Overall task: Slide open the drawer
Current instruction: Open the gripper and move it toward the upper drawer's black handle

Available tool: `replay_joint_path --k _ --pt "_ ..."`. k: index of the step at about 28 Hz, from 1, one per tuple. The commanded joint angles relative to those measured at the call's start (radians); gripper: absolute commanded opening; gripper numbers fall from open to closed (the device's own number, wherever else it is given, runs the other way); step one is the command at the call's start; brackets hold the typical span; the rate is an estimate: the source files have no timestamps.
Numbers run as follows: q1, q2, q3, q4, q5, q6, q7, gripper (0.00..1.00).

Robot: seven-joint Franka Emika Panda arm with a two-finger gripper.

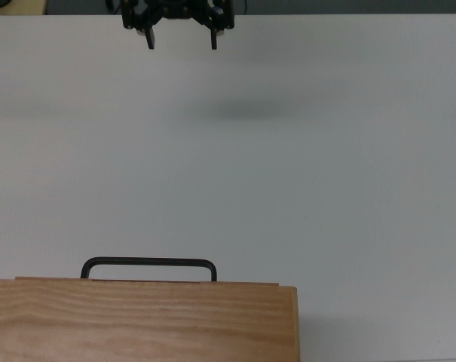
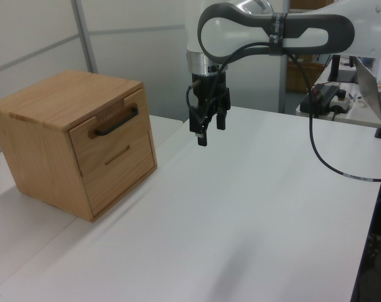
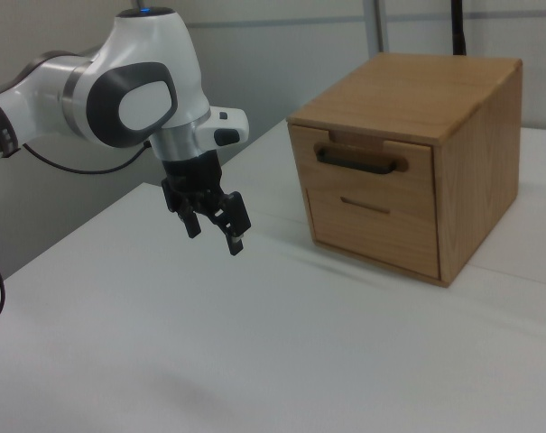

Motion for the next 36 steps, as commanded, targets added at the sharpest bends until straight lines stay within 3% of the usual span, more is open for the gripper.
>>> replay_joint_path --k 1,4,10,20,26,36 --pt "0.006 -0.019 -0.003 -0.029 -0.080 0.035 -0.039 1.00" --pt "0.006 -0.016 -0.003 -0.026 -0.119 0.043 -0.039 1.00" --pt "0.006 -0.013 -0.007 -0.031 -0.112 0.072 0.042 1.00" --pt "0.006 -0.013 -0.004 -0.035 -0.112 0.104 0.386 1.00" --pt "0.006 -0.004 -0.001 -0.048 -0.106 0.103 0.743 1.00" --pt "0.007 0.002 0.002 -0.069 -0.089 0.106 1.116 1.00"
